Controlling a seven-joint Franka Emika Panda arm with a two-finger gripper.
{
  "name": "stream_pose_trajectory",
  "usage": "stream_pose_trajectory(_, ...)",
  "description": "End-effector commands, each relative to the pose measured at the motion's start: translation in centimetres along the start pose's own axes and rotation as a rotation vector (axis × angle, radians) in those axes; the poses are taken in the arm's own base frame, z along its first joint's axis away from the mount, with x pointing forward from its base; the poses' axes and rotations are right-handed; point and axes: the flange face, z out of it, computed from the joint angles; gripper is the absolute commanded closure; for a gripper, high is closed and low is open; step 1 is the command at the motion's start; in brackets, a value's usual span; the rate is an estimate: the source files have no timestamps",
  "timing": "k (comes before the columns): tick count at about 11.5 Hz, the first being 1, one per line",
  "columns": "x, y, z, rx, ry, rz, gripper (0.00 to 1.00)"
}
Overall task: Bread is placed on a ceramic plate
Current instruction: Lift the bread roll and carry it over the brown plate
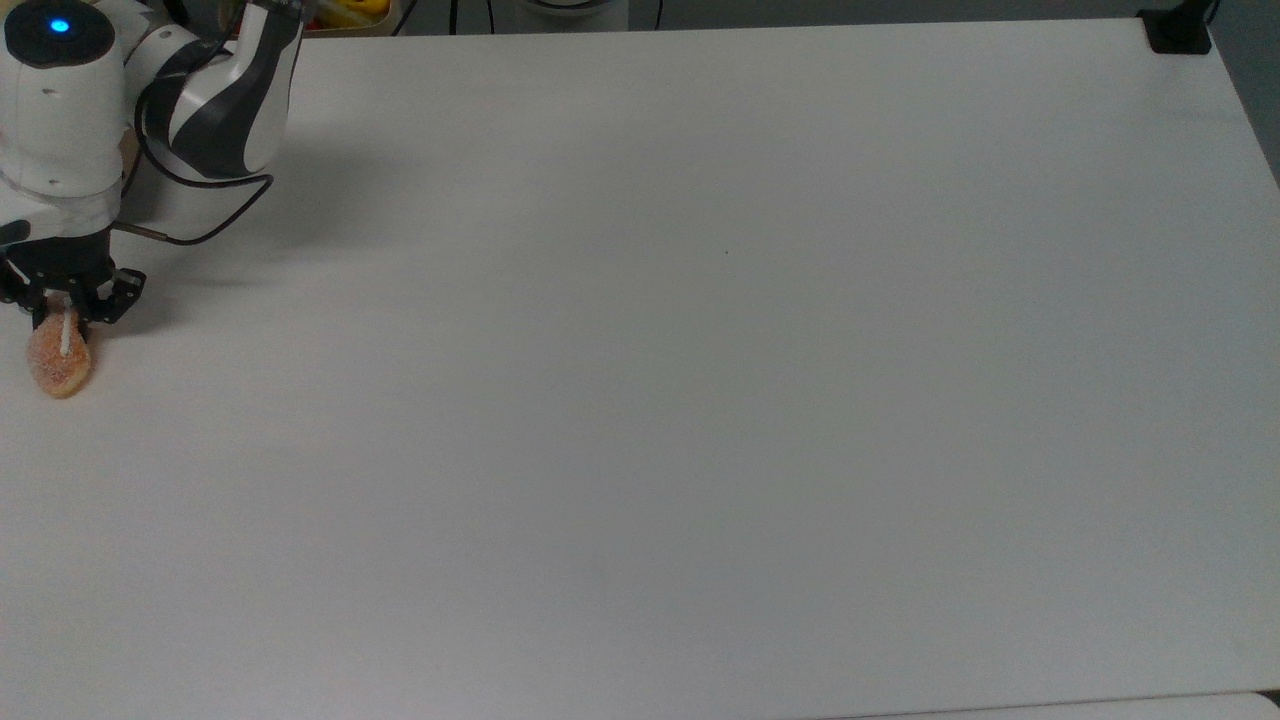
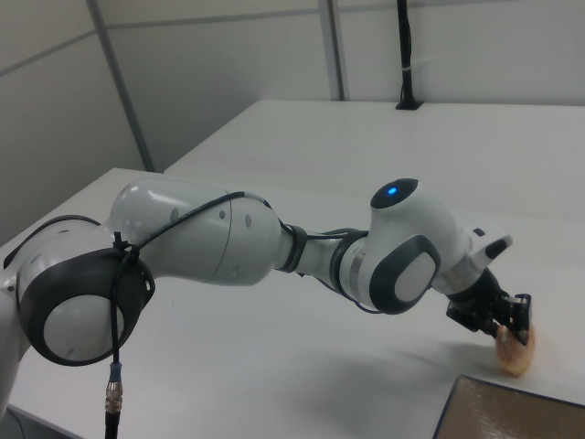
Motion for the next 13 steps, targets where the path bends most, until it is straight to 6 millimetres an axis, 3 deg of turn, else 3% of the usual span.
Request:
stream_pose_trajectory(1, 0.4, 0.9, -1.2, -0.018, 0.031, 0.014, 0.63)
stream_pose_trajectory(4, 0.6, 3.8, -5.8, 0.003, 0.095, 0.129, 0.62)
stream_pose_trajectory(7, -1.8, 6.9, -9.1, 0.059, 0.014, 0.199, 0.61)
stream_pose_trajectory(9, -4.5, 7.8, -10.9, 0.107, -0.053, 0.218, 0.61)
stream_pose_trajectory(11, -8.7, 8.9, -12.1, 0.14, -0.086, 0.113, 0.6)
stream_pose_trajectory(13, -11.7, 9.6, -12.1, 0.161, -0.103, 0.014, 0.57)
